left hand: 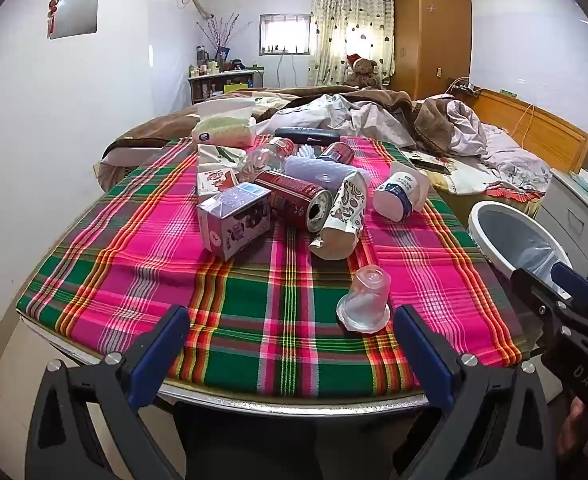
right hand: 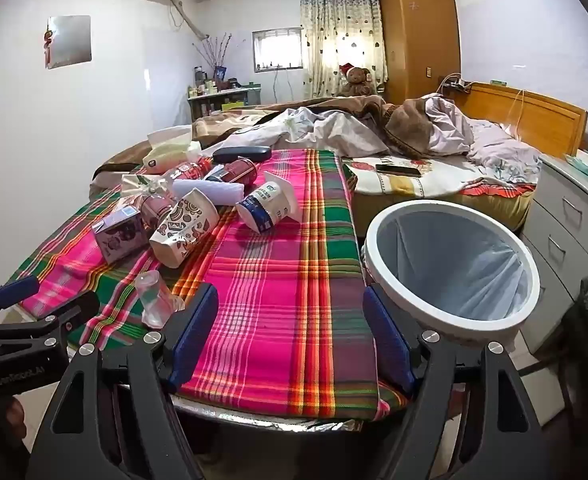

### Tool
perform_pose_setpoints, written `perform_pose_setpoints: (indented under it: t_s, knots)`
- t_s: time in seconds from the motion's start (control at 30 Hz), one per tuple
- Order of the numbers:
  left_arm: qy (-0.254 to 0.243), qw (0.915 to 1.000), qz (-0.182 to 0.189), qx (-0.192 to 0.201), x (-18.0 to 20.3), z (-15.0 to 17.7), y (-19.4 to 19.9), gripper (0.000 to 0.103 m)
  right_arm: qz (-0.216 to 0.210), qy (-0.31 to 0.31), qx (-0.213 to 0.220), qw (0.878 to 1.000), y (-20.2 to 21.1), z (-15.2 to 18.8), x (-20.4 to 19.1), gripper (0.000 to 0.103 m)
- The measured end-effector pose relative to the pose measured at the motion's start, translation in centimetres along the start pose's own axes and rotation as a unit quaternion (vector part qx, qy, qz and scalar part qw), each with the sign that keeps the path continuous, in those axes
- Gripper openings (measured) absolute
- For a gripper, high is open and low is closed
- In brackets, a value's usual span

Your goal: Collect trash

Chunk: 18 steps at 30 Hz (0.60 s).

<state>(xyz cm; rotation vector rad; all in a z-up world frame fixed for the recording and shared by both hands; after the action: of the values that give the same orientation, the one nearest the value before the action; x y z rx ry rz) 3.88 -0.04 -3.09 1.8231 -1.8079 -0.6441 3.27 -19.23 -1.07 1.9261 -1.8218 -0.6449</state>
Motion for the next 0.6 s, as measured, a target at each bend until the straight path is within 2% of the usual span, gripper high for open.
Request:
perform_pose_setpoints:
  t_s: [0.6]
  knots:
    - [0.001,0.9999,-0.005,0.011,-0.3,-0.1,1.1,0.103,0.002,0.007,0.009,1.0,0.8,-0.3,-0.8,0.076]
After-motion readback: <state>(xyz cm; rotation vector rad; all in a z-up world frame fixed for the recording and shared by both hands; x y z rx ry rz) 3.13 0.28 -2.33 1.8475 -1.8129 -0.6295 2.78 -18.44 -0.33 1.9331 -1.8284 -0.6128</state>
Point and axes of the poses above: each gripper's, at about its wrist camera, not at the fingertips, and y roughly against the way its jaws point, x to its right, z to its underside, the point moved 5 cm from there along -y, roughly the way its jaws point, and after that the axes turned 1 degree about -x, right-handed, at the moved point
